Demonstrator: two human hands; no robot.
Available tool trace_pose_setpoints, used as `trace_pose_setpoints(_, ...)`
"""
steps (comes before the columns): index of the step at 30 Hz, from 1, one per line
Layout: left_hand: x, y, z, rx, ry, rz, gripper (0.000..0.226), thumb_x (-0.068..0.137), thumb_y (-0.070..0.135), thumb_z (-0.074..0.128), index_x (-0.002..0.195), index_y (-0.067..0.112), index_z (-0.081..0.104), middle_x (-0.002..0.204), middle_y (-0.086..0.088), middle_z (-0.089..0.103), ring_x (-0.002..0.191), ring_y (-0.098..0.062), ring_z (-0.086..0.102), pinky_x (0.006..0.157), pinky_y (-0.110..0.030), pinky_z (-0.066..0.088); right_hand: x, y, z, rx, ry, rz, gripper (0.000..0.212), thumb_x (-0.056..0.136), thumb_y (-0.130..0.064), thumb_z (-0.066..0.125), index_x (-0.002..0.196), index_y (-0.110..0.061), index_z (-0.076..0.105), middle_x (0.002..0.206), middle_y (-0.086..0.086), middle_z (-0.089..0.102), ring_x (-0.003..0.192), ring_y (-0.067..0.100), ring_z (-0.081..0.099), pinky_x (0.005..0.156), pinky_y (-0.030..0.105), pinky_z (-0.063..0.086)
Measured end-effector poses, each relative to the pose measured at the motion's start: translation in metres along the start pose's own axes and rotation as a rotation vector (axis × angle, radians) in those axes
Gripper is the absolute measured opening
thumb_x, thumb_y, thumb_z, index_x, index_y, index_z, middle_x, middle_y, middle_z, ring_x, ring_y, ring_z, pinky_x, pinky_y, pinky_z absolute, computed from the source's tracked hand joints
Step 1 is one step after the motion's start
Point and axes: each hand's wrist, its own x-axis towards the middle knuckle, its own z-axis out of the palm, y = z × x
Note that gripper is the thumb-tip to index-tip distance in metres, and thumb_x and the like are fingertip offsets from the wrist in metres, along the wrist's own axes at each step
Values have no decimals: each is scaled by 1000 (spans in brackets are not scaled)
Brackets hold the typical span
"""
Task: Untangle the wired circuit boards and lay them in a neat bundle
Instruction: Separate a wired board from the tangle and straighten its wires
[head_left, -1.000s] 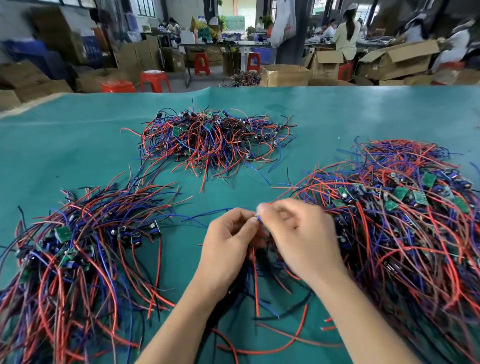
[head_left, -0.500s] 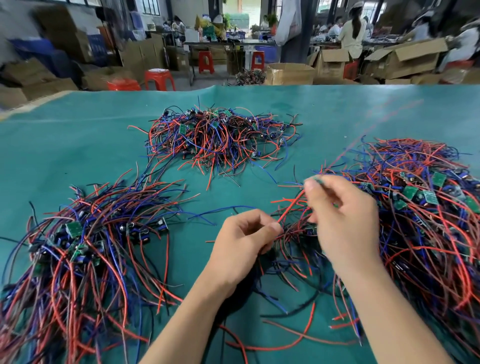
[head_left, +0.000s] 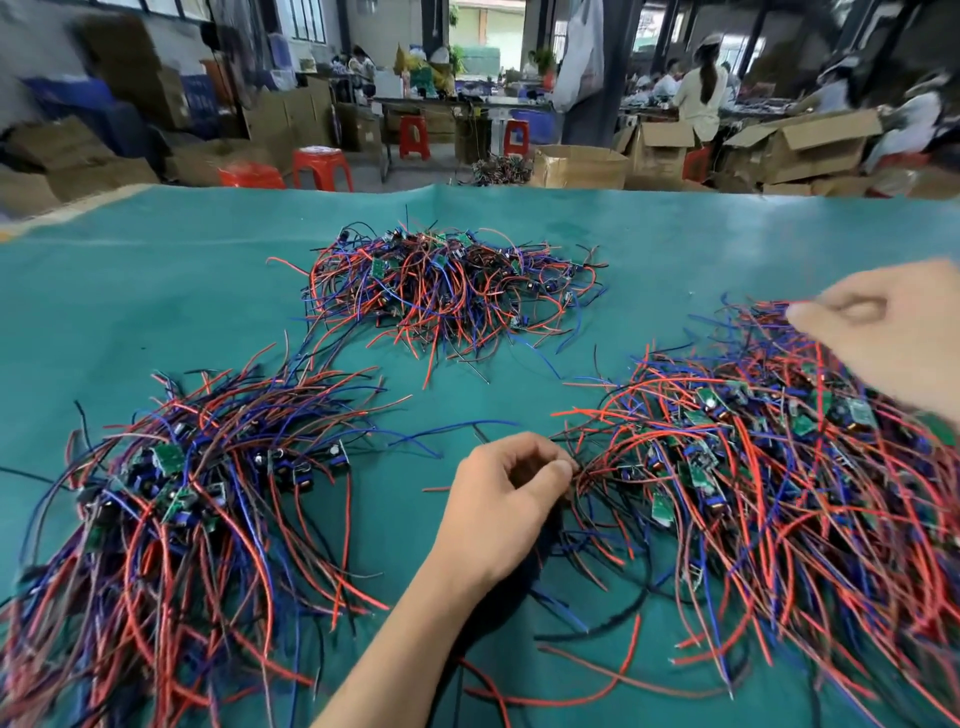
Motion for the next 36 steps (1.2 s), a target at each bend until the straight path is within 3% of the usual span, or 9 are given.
trace_pose_setpoints(3, 1, 0, 1, 38, 3, -3, 17, 77, 28, 59, 80, 16, 71, 64, 5, 65, 59, -9, 52, 62, -26, 44, 15, -30, 9, -223, -217, -1, 34, 76, -57, 76, 60, -30, 61, 82, 6, 76, 90, 36, 69, 87, 45, 58)
trace_pose_setpoints(7, 0, 0, -1, 46, -4, 9, 20, 78, 28, 58, 83, 15, 72, 72, -4, 69, 63, -10, 54, 67, -31, 49, 23, -108, 50, -95, -350, -323, 13, 89, -23, 67, 81, -29, 76, 96, 4, 79, 99, 32, 70, 88, 37, 54)
trace_pose_setpoints(10, 0, 0, -2, 49, -4, 17, 21, 78, 28, 57, 84, 15, 72, 69, -2, 67, 61, -8, 52, 63, -27, 45, 36, -161, 100, -61, -495, -431, 34, 90, -4, 56, 112, -21, 76, 118, 7, 74, 115, 32, 64, 99, 36, 51)
trace_pose_setpoints(16, 0, -2, -1, 45, 10, 39, 10, 82, 17, 61, 82, 16, 71, 62, 7, 60, 56, -4, 47, 58, -20, 40, 52, -194, 182, -143, -673, -353, 67, 92, -4, 46, 156, -26, 40, 159, 14, 42, 142, 36, 44, 115, 39, 41)
trace_pose_setpoints(20, 1, -4, -1, 68, 16, 50, 10, 81, 15, 61, 81, 17, 70, 62, 11, 61, 55, -1, 47, 58, -16, 39, 46, -182, 207, -5, -505, -252, 46, 90, -7, 55, 123, -37, 68, 139, 12, 57, 119, 35, 58, 91, 37, 51)
trace_pose_setpoints(24, 1, -3, -2, 80, 19, 35, 10, 80, 19, 60, 81, 19, 70, 61, 13, 60, 55, -2, 47, 58, -18, 39, 39, -172, 202, 91, -411, -188, 27, 90, -10, 65, 95, -35, 69, 120, 10, 63, 89, 33, 57, 77, 34, 49)
trace_pose_setpoints(28, 2, -4, -2, 27, 40, -1, 9, 82, 17, 61, 87, 19, 69, 69, 7, 64, 61, -7, 52, 63, -26, 46, 31, -165, 165, 321, -330, -105, 26, 75, -17, 80, 91, -28, 64, 102, 4, 73, 96, 28, 65, 84, 37, 54)
trace_pose_setpoints(32, 4, 1, -2, -207, 131, -62, 12, 99, 12, 53, 101, 16, 64, 92, -12, 70, 64, -13, 61, 52, -27, 49, -18, -151, 111, 603, -243, -63, 32, 61, -26, 87, 83, -26, 64, 70, -10, 71, 72, 13, 69, 71, 34, 54)
trace_pose_setpoints(36, 4, 8, -5, -327, 170, -83, 26, 107, 24, 42, 101, 15, 65, 93, -15, 70, 65, -15, 62, 47, -24, 47, -79, -139, 85, 759, -287, -117, 27, 61, -32, 78, 86, -33, 68, 78, -18, 73, 56, 7, 67, 62, 28, 52)
